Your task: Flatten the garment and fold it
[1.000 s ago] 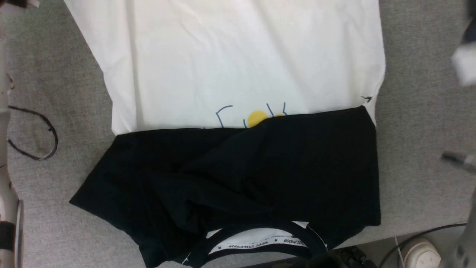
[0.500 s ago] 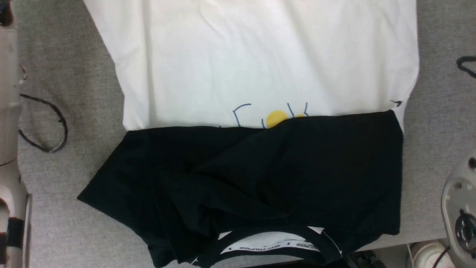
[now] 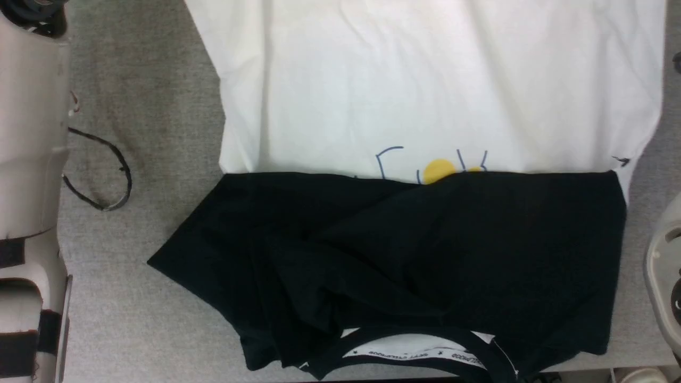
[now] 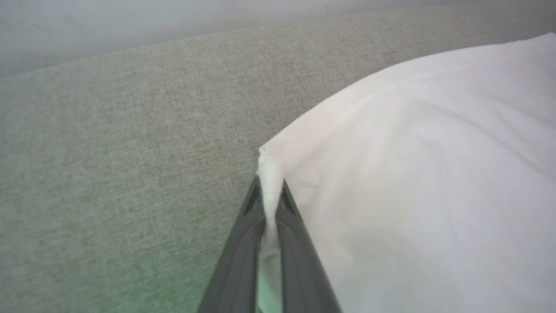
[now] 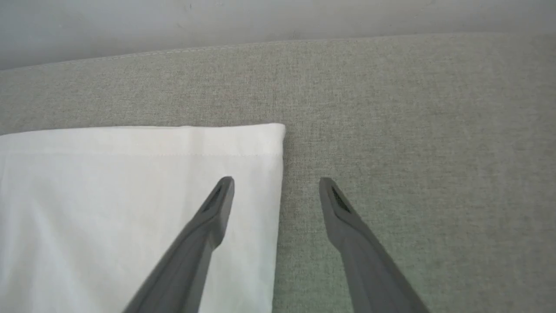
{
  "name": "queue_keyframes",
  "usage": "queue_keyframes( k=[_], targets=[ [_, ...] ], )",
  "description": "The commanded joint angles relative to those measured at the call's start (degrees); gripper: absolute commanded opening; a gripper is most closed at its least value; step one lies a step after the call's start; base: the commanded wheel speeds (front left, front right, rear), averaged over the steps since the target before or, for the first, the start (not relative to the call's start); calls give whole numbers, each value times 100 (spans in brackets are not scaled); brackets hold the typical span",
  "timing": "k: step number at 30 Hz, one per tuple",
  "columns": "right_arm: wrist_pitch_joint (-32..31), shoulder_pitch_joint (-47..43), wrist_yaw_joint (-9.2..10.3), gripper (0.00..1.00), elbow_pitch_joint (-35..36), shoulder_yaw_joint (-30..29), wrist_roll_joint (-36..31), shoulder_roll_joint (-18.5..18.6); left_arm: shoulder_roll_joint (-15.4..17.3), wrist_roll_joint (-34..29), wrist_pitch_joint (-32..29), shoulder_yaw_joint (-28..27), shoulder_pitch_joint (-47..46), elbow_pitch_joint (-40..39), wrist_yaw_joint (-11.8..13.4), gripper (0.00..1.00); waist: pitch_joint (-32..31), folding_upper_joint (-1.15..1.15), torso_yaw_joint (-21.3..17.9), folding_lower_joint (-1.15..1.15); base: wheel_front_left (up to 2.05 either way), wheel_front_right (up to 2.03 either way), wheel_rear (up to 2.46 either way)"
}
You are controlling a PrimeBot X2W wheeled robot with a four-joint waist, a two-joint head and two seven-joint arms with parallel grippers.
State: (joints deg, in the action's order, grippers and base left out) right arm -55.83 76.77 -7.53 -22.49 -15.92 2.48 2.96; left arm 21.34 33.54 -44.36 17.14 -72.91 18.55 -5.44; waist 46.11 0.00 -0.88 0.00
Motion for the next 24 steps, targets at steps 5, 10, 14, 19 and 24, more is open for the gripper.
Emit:
queue_keyframes(
  k=[5, 10, 14, 19, 24],
  targets=[
    [192, 183, 4, 100, -171, -210, -185, -7, -100, 143, -1, 87, 11, -76, -44, 0, 141, 0, 202, 0, 0, 0, 0],
    [314, 250, 4, 100, -326, -330, -297, -8, -182, 226, 26, 160, 10, -135, -72, 0, 225, 0, 318, 0, 0, 0, 0],
    [305, 288, 4, 51, -462, -302, -333, -8, -195, 268, 27, 212, 8, -158, -90, 0, 279, 0, 365, 0, 0, 0, 0],
    [223, 354, 4, 0, -496, -273, -492, -8, -176, 305, 34, 222, 16, -143, -95, 0, 277, 0, 365, 0, 0, 0, 0],
    [421, 429, 4, 0, -490, -269, -519, -8, -148, 313, 169, 190, 26, -120, -93, 0, 177, 0, 350, 0, 0, 0, 0]
  ],
)
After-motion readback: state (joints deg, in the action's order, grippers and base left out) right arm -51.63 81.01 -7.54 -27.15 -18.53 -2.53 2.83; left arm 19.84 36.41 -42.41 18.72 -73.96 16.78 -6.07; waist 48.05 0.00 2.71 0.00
